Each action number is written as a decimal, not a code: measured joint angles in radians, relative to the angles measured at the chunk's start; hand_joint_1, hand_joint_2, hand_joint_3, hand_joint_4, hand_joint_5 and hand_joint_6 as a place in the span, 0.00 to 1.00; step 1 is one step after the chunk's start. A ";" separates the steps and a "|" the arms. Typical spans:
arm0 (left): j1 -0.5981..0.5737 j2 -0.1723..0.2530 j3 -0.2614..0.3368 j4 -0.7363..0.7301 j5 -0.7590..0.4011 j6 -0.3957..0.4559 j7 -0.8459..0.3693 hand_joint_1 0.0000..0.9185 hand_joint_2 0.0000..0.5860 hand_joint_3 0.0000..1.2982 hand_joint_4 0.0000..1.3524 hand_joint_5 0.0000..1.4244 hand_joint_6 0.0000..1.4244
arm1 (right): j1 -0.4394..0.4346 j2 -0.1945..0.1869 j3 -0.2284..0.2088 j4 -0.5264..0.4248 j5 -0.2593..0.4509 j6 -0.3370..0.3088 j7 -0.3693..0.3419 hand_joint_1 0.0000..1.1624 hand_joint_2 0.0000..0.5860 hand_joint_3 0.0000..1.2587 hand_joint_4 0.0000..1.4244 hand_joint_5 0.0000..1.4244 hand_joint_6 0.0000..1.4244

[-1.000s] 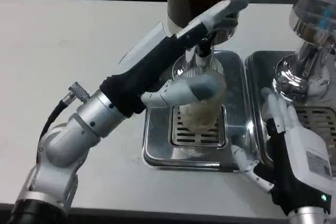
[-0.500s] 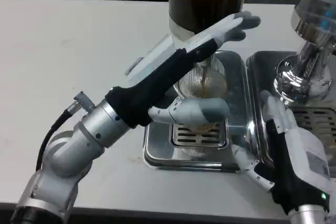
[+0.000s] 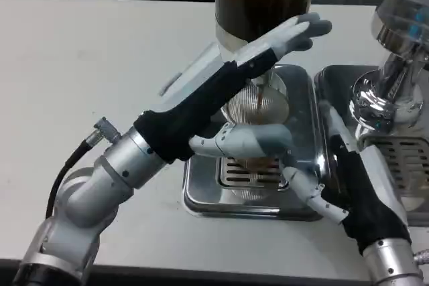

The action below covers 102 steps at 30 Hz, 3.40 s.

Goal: Grasp the cup under the faucet to collect the drink, then remove the cup.

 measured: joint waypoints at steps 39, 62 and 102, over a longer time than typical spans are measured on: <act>0.001 0.001 -0.005 -0.013 0.004 0.011 0.023 0.00 0.15 0.10 0.00 0.10 0.04 | -0.289 0.077 -0.031 0.349 0.095 -0.065 0.080 0.55 0.36 0.00 0.00 0.00 0.00; 0.015 0.002 -0.008 -0.031 0.006 0.020 0.032 0.00 0.15 0.10 0.00 0.11 0.04 | -0.271 0.104 -0.019 0.332 0.109 -0.092 0.141 0.56 0.36 0.00 0.00 0.00 0.00; 0.321 0.049 0.300 -0.252 -0.077 0.055 0.150 0.00 0.21 0.06 0.00 0.01 0.00 | -0.304 0.165 -0.033 0.405 0.128 -0.128 0.078 0.62 0.33 0.00 0.00 0.00 0.00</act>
